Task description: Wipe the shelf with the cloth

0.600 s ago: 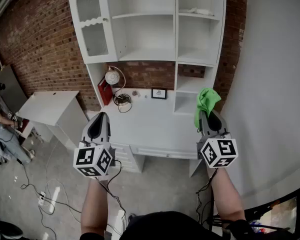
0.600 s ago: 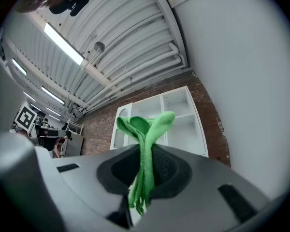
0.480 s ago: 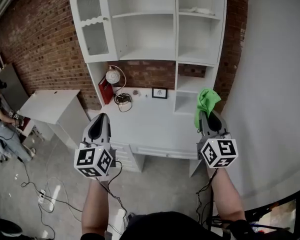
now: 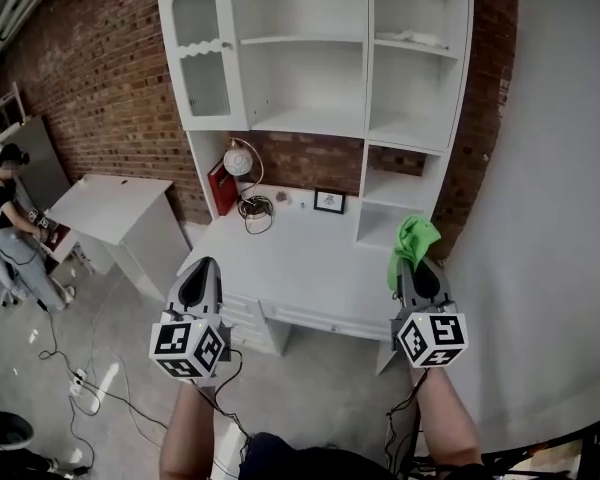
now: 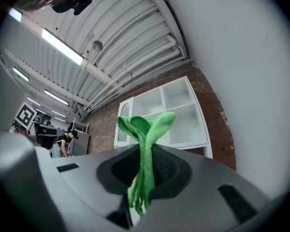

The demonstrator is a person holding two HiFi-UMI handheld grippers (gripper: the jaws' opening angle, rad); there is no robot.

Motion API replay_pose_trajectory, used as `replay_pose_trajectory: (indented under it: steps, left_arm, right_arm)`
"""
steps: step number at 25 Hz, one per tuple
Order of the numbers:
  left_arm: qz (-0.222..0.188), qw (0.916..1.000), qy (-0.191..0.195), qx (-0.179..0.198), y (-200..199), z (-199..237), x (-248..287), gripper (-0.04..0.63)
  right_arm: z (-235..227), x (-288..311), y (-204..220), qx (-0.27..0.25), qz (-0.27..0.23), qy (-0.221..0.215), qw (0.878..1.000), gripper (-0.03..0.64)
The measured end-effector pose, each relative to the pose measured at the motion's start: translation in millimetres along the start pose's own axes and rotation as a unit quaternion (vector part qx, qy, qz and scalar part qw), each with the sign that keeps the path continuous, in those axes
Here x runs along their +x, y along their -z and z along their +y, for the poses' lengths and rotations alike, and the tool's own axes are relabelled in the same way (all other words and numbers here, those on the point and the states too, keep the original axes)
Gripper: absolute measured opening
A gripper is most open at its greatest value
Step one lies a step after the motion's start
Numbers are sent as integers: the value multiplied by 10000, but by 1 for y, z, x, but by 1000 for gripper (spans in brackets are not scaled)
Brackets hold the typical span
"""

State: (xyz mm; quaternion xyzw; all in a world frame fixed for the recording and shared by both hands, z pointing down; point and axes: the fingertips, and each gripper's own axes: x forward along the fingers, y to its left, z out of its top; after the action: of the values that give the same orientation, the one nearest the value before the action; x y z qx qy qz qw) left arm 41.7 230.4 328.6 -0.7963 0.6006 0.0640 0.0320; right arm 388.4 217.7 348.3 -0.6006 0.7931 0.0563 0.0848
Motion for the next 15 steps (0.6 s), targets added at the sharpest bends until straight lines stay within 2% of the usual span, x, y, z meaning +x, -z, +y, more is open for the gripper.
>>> replay_pose_trajectory:
  steps: [5,9,15]
  left_arm:
    - [288,9991,-256,-171,29,23,3,20]
    - [195,9990,-342,-221,32,45,23,20]
    - [113,9990,-255,-341,43,86,66,20]
  right_arm:
    - [0,15,31,166,222,-95,9996,46]
    - [0,37,37,154,243,-102,9995,46]
    - [4,83,41,-33,273,60,9996,46]
